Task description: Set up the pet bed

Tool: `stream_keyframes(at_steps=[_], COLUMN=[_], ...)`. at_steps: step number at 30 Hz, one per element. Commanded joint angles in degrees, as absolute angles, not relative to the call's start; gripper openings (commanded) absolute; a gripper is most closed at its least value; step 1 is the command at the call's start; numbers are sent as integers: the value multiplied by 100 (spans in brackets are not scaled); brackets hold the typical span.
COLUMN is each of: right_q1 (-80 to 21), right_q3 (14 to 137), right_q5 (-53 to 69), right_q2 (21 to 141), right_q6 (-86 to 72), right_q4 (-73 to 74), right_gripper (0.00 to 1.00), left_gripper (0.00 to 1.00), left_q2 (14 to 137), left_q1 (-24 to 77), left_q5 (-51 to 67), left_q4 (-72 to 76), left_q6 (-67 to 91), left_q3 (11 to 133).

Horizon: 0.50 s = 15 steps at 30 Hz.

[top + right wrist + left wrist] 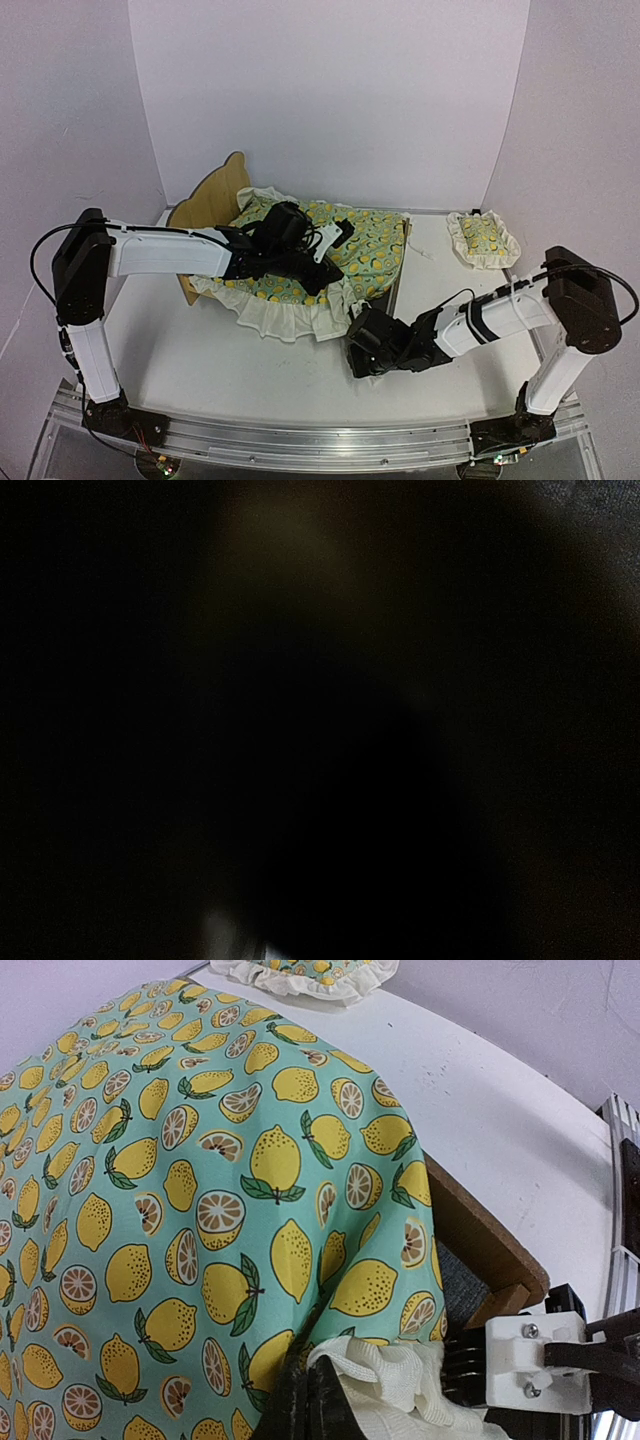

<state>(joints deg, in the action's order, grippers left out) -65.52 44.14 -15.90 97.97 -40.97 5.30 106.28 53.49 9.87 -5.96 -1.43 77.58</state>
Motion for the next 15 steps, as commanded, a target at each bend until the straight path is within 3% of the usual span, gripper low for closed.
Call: stream_keyframes(at_steps=[1,6,11,13,15], right_q1=[-6540,-6608,-6744,-6759,-6767], right_q3=[4636,4694,4798,4772,4711], right_q5=[-1631,-1510,-1666,-1806,-1806], right_q2=[9905,10170,10292,10346,10374], right_q6=[-4121,-3885,-3641,-3612,-3609], right_q4=[861,930,941,945,940], right_gripper=[36,33,16,17,25], left_gripper=[0,0,0,0,0], left_q2=[10265,10283,10275,10269,10278], left_q1=[5317,5317,5322,5317,5322], left_q5=[1081,1066,989,955,949], left_q4=[-387,-386,-394,-408,-413], left_q6=[-185,-176,-202,-202,-202], left_q3=[7911,7890,7884,7875,7875])
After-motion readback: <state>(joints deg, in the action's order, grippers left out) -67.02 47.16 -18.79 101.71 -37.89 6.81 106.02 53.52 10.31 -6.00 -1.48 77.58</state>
